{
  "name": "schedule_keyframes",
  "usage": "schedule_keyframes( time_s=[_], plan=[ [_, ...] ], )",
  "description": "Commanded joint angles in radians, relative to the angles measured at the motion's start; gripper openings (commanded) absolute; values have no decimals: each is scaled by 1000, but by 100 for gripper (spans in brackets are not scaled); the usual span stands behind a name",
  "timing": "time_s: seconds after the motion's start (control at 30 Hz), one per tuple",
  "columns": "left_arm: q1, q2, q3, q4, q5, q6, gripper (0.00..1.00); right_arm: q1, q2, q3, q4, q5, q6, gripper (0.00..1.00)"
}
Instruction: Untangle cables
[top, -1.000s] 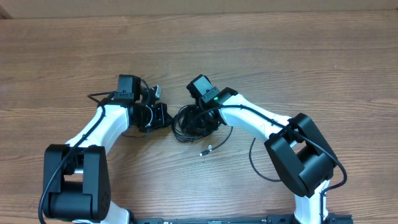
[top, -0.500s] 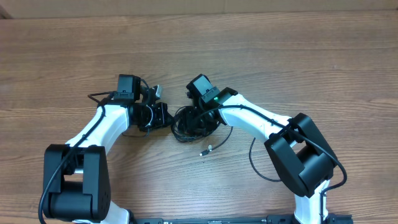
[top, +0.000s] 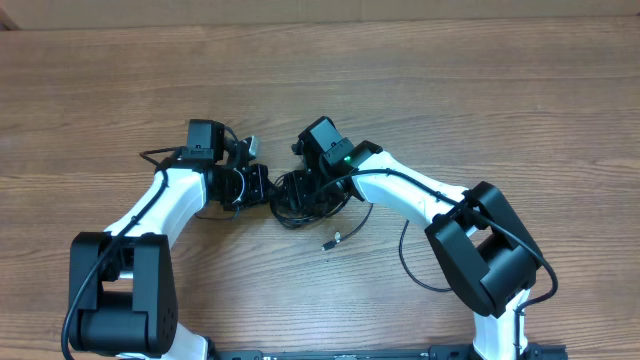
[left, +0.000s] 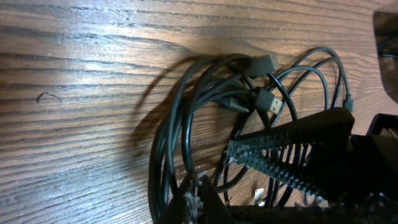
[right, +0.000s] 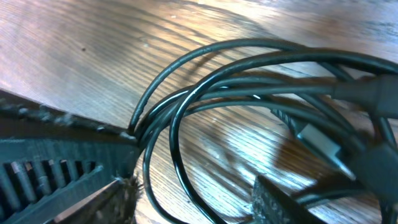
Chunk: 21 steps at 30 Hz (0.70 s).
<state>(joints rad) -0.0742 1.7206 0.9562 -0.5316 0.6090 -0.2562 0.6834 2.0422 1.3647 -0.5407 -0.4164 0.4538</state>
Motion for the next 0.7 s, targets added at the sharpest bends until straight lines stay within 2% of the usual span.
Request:
schedule_keyframes(
  time_s=[0.0,0.07,0.23,0.4,0.67],
  plan=[
    [1,9,14,-3,19,9,4,10,13,-13,10,-29,-18,52],
    [1,9,14,-4,15,8,4,18,14,-19,6,-7,-18,46],
    [1,9,14,-8,8,8,4,51,14,-19,-16,82,-17,41],
    [2,9,14,-16,-26,0,4,77,16,-19,-17,114,-13,41],
    [4,9,14,-42,-160,-90,5,90,38,-19,-16,151,27,38]
  ],
)
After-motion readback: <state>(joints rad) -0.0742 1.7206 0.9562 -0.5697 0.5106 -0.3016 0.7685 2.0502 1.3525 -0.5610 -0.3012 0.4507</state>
